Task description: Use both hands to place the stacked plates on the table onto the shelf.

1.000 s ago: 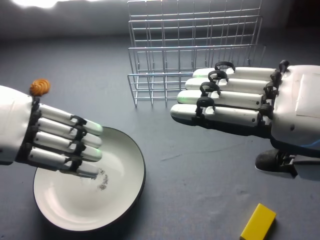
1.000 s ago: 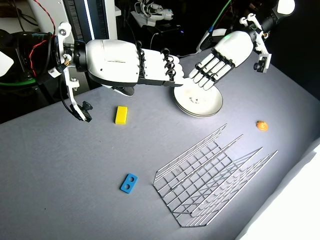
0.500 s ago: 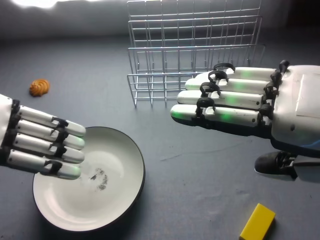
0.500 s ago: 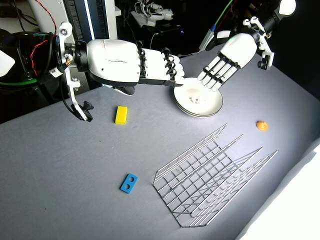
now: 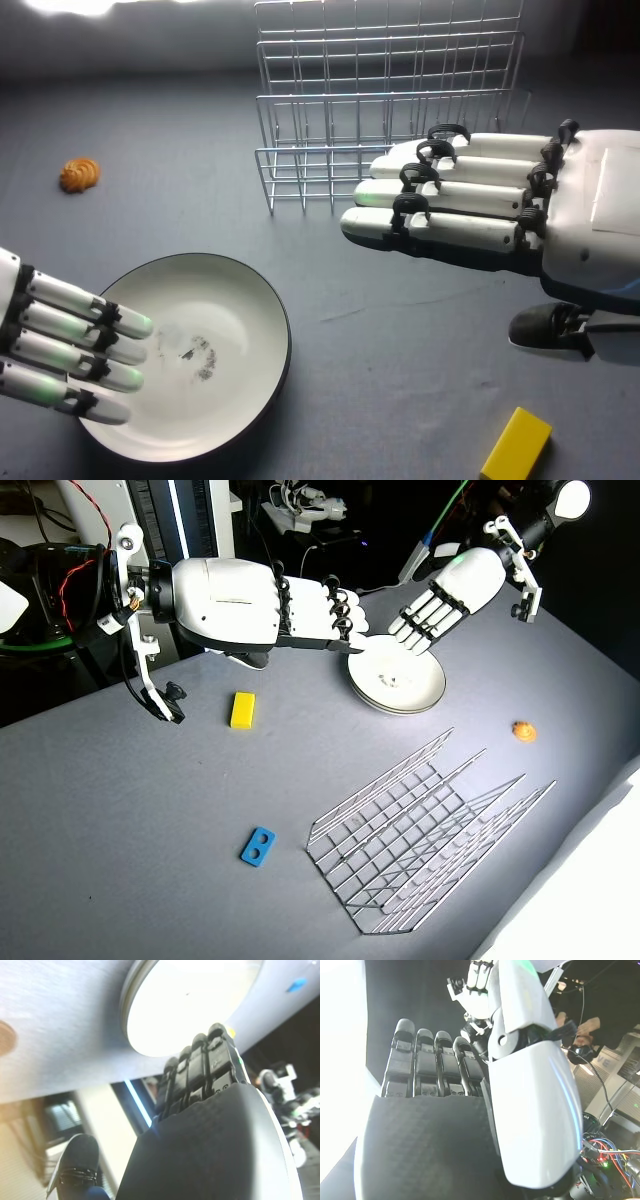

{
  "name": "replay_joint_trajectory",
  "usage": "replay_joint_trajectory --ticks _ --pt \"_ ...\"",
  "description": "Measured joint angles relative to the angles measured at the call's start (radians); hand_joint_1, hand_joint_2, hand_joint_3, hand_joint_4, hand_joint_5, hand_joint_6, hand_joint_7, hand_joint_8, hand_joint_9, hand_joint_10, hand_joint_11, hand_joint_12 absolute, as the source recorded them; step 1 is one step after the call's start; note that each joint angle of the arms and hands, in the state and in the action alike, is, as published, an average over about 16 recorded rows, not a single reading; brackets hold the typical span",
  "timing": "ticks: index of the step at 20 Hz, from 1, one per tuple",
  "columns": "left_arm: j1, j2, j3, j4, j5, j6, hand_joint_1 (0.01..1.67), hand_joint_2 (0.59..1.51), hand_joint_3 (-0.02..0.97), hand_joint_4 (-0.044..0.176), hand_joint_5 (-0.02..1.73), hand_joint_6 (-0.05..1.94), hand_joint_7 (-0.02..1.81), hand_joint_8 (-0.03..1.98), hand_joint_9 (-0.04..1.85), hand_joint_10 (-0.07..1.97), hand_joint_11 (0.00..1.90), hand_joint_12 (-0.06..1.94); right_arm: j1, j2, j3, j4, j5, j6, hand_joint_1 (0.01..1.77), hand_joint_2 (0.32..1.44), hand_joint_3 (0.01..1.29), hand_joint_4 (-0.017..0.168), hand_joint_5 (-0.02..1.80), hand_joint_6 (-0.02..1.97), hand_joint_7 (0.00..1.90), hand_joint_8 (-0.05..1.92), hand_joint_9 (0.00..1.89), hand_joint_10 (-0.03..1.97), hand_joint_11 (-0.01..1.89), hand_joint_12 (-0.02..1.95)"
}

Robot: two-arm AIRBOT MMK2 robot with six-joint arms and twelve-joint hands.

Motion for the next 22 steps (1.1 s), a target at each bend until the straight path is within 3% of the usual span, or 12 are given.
replay_joint_trajectory --ticks 6,13,22 --pt "0.042 -0.006 -0.021 -0.035 0.085 0.042 0.02 0.653 0.917 0.003 0.02 -0.01 0.02 -0.01 0.02 0.01 0.02 -0.01 0.0 0.0 0.0 -0.002 0.002 0.0 1.37 1.01 0.02 -0.002 0.02 0.02 0.02 0.01 0.02 0.0 0.02 0.07" --pt "0.073 -0.009 -0.025 -0.102 0.179 0.047 0.02 0.691 0.862 0.003 0.02 -0.01 0.02 -0.01 0.02 0.01 0.02 -0.01 -0.003 0.0 0.0 -0.008 -0.001 0.0 1.37 1.0 0.02 -0.002 0.02 0.02 0.02 0.01 0.01 0.0 0.02 0.06" --pt "0.102 -0.008 0.007 -0.156 0.212 0.029 0.02 0.809 0.652 0.003 0.02 -0.01 0.02 -0.01 0.02 0.01 0.02 -0.02 -0.011 -0.01 0.001 -0.034 -0.009 -0.001 1.37 1.0 0.02 -0.001 0.02 0.02 0.02 0.01 0.01 0.0 0.02 0.07"
